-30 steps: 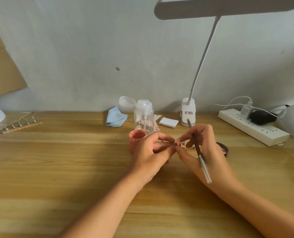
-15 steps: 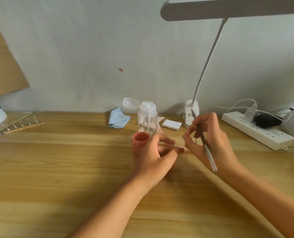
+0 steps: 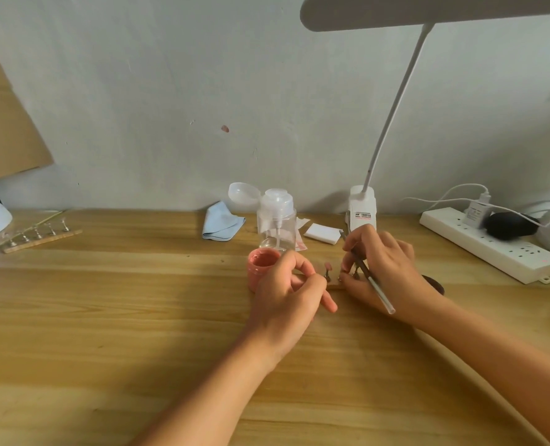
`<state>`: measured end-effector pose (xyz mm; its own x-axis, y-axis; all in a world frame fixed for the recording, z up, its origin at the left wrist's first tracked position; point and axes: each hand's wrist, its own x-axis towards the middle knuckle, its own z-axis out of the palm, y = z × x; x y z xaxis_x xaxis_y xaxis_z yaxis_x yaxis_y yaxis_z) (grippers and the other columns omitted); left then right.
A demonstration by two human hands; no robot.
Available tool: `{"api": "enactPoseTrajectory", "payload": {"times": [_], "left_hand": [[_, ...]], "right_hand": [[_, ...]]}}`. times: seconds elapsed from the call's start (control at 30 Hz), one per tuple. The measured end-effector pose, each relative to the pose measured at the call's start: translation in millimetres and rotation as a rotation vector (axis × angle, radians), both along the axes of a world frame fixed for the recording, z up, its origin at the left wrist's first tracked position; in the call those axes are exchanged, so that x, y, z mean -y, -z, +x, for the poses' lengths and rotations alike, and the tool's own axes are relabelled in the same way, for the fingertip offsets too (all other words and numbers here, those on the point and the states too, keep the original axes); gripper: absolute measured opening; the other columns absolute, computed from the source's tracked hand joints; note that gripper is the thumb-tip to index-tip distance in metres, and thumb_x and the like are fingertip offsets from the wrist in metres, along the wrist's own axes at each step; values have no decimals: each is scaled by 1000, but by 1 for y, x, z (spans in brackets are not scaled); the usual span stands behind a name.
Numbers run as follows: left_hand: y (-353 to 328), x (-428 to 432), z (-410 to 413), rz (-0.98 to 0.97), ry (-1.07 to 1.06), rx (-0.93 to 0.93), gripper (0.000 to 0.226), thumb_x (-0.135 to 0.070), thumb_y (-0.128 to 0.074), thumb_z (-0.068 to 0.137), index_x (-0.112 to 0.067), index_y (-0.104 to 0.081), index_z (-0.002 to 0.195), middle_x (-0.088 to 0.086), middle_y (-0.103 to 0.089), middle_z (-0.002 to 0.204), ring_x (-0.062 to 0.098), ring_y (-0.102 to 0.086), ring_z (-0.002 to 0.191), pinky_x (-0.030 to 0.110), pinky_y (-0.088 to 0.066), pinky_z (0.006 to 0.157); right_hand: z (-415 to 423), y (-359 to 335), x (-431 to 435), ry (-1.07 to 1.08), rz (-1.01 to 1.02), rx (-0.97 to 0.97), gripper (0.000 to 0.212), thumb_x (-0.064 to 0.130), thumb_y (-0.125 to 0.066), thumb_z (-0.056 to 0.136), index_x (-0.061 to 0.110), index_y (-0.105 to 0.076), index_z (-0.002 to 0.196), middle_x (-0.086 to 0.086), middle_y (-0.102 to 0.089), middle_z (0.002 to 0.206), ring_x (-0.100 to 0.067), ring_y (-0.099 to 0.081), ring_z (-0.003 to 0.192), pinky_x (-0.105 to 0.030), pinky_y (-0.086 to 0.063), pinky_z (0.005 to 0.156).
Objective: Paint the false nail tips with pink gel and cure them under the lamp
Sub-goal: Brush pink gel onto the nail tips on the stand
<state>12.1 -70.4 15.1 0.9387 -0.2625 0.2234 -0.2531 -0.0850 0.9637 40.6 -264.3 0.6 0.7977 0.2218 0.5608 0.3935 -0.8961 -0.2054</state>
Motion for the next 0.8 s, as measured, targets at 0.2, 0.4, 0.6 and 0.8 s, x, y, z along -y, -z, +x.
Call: {"api": "enactPoseTrajectory", "payload": {"times": [0.2, 0.4, 0.6, 0.8], "left_hand": [[0, -1, 0, 19, -17, -2, 10, -26, -52, 72, -18, -51, 79, 4, -71, 62, 3, -50, 50, 30, -41, 61], [6, 1, 1, 65, -136, 46, 15, -12, -57, 87, -20, -49, 77, 2, -71, 63, -2, -60, 58, 25, -40, 60], [12, 1, 0, 446, -380, 263, 15, -30, -55, 87, -28, -40, 87, -11, -64, 72, 13, -60, 79, 33, -44, 65], [13, 4, -4, 583, -412, 407, 23, -25, -58, 82, -30, -36, 89, -13, -60, 78, 7, -51, 74, 16, -26, 51]], "right_hand": [[-8, -8, 2, 37, -37, -34, 45, 35, -68, 83, 24, -37, 114, 24, -56, 96, -5, -36, 106, -26, -16, 90], [-20, -4, 8, 80, -49, 17, 38, 18, -72, 83, 15, -46, 111, 17, -61, 88, -16, -50, 97, -32, -24, 90], [-19, -6, 7, 75, -116, 67, 35, 22, -73, 83, 16, -49, 108, 17, -62, 83, -12, -48, 94, -30, -23, 90], [-19, -8, 2, 61, -112, 48, 36, 15, -72, 83, 16, -49, 110, 15, -61, 86, -8, -42, 95, -29, -22, 91]]}}
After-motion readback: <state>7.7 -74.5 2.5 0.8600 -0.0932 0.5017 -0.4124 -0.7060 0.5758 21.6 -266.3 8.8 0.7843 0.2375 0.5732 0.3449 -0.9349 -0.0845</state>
